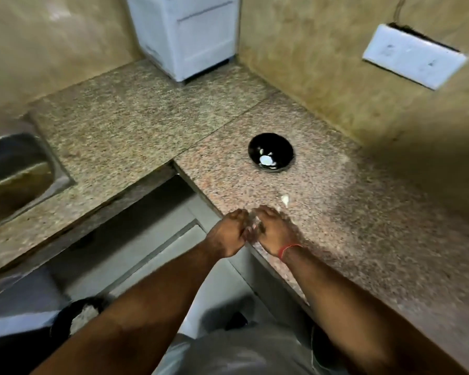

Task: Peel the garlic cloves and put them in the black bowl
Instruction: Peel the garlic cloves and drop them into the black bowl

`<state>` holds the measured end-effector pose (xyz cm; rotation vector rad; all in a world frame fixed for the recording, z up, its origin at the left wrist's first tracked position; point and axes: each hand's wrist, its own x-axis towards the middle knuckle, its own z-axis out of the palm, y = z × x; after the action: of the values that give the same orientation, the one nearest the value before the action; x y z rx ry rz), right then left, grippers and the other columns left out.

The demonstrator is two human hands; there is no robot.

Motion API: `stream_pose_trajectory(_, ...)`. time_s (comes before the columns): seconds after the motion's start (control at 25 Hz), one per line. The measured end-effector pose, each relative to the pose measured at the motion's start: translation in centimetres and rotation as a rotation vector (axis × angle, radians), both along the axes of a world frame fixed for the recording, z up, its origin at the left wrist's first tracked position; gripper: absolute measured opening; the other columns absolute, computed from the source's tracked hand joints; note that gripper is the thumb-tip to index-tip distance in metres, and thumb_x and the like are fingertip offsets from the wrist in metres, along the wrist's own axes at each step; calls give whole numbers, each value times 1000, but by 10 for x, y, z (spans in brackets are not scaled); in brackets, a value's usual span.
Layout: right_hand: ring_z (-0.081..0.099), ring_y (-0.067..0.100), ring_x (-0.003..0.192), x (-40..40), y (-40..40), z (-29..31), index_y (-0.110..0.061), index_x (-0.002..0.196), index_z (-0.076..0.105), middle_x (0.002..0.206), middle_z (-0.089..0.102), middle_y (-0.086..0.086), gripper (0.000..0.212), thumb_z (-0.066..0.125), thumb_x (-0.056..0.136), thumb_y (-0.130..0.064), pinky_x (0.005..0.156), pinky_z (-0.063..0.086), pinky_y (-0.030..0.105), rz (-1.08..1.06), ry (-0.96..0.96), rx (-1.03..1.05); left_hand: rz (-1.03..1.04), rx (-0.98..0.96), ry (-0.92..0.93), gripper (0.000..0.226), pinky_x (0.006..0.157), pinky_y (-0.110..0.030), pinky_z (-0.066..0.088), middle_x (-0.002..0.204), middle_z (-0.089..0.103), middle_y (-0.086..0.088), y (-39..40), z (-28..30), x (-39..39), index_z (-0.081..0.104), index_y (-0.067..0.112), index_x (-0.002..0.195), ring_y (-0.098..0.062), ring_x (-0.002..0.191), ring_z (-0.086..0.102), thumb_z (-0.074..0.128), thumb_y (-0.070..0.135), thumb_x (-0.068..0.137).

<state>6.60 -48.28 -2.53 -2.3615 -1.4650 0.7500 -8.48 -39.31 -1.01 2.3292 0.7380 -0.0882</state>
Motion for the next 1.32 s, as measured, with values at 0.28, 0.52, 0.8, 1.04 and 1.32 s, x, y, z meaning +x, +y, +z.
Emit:
stream_pose_trajectory(0.28,61,26,121,83,-45,-14,-22,137,62,136,61,2,51,59,90,-3,105,52,38,-198,-70,-35,-80,-14,218,57,94,-39,54,119,65,-10,-9,-28,100,57,14,124,-28,109,63,45,37,73)
stream_pose_trajectory(0.52,68,22,105,98,-36,-29,-29,130,66,118,72,3,46,65,90,-6,96,57,34,-259,-93,-33,-89,37,321,75,112,-43,44,143,50,-9,1,-38,121,42,16,146,-30,134,45,64,20,75)
stream_pose_trajectory(0.8,64,19,79,105,-26,-32,-22,111,65,86,66,0,35,50,86,-2,74,61,37,-259,-69,-61,-79,82,231,39,104,-42,50,130,55,-3,16,-36,127,56,21,131,-24,123,47,53,21,92)
stream_pose_trajectory(1.04,67,15,75,112,25,-5,-20,117,58,86,69,-2,30,54,88,-13,72,61,37,-255,132,166,-70,68,296,50,101,-36,52,128,59,-1,57,-46,126,52,23,131,-21,120,56,54,22,81)
stream_pose_trajectory(1.32,71,16,89,148,136,20,-22,111,66,96,74,-5,36,68,82,-1,85,61,34,-365,106,307,-47,101,227,53,102,-41,52,134,57,-9,97,-44,128,51,13,143,-28,126,51,59,25,92)
